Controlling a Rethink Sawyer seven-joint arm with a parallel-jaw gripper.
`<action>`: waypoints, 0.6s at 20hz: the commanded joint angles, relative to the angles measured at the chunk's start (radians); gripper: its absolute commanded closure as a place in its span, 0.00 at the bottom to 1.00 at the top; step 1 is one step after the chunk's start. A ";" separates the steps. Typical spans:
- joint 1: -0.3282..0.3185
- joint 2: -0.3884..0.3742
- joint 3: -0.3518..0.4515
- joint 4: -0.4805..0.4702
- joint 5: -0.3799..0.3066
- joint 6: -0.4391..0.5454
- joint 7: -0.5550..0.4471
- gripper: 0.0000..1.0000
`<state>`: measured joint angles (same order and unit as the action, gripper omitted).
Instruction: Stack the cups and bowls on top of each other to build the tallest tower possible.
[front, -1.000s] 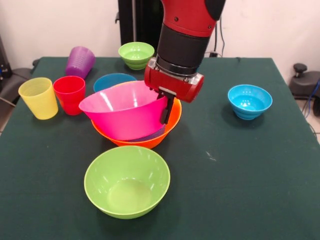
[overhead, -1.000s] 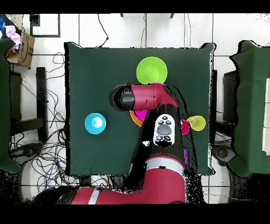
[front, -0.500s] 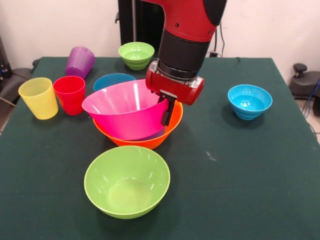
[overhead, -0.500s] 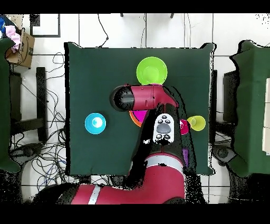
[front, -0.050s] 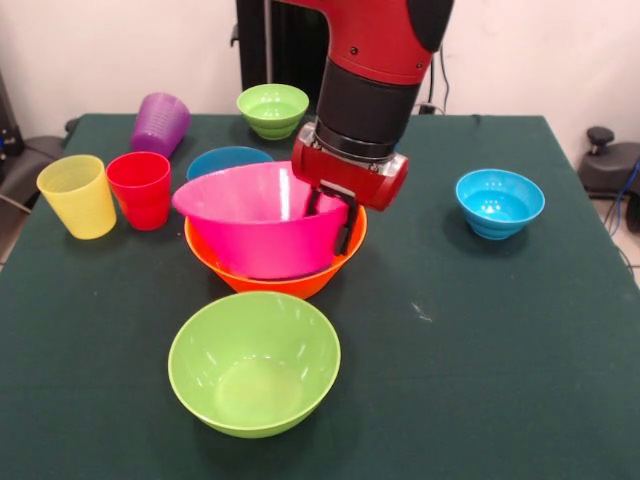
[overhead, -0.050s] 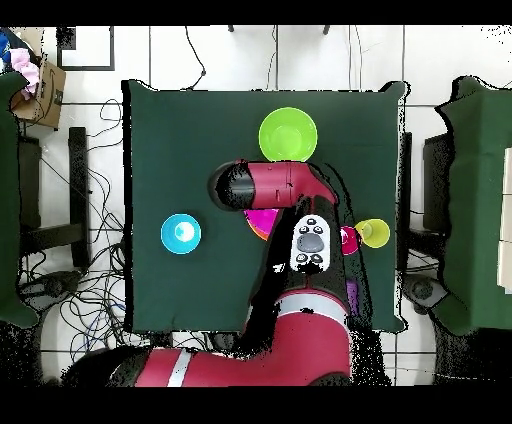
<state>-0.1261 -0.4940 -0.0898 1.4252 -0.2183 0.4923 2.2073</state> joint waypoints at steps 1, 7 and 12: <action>-0.003 0.042 0.105 0.051 -0.044 0.021 -0.053 0.00; 0.001 0.039 0.099 0.066 -0.042 -0.006 -0.031 0.00; -0.011 0.015 0.107 0.094 -0.040 -0.017 -0.038 0.00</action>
<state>-0.1260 -0.4761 -0.0883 1.4373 -0.2182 0.4922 2.2073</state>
